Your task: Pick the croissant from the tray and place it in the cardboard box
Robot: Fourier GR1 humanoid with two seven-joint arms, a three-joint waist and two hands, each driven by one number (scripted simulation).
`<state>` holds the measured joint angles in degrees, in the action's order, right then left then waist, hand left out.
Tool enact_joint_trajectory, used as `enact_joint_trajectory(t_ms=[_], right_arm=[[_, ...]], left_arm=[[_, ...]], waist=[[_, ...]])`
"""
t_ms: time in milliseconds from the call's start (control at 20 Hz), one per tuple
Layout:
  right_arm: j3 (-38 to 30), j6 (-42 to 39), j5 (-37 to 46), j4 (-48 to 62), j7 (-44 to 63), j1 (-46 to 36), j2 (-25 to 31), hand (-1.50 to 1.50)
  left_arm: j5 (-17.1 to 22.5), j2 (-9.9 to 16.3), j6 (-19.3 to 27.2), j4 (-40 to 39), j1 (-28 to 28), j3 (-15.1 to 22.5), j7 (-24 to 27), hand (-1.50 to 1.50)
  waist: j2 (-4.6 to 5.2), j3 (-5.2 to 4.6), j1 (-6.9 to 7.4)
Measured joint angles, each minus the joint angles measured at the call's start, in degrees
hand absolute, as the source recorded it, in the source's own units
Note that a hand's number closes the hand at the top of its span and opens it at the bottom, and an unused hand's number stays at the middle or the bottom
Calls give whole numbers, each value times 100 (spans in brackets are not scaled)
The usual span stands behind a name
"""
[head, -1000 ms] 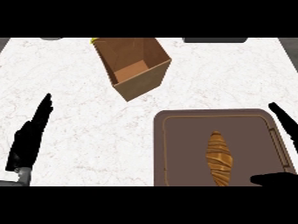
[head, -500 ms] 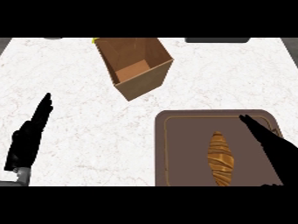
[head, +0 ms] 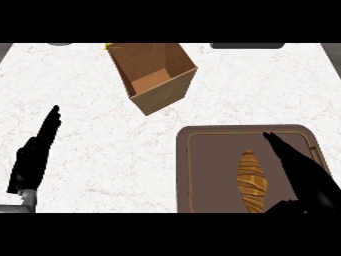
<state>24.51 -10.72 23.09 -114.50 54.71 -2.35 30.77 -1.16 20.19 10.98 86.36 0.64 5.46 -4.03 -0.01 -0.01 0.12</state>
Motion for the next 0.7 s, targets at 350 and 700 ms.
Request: enact_joint_trajectory(t_ms=[350,700], right_arm=[[-31,-126,499,131,-230,419,-335,-150],[-220,-337,853,350,-417,445,-739,-150]], left_arm=[[-170,-211,-145,-122,3,-173,122,0],[-337,-330,-336,201,-120,-299,-96,0]], waist=[[-2,2,-17],[-2,2,-10]])
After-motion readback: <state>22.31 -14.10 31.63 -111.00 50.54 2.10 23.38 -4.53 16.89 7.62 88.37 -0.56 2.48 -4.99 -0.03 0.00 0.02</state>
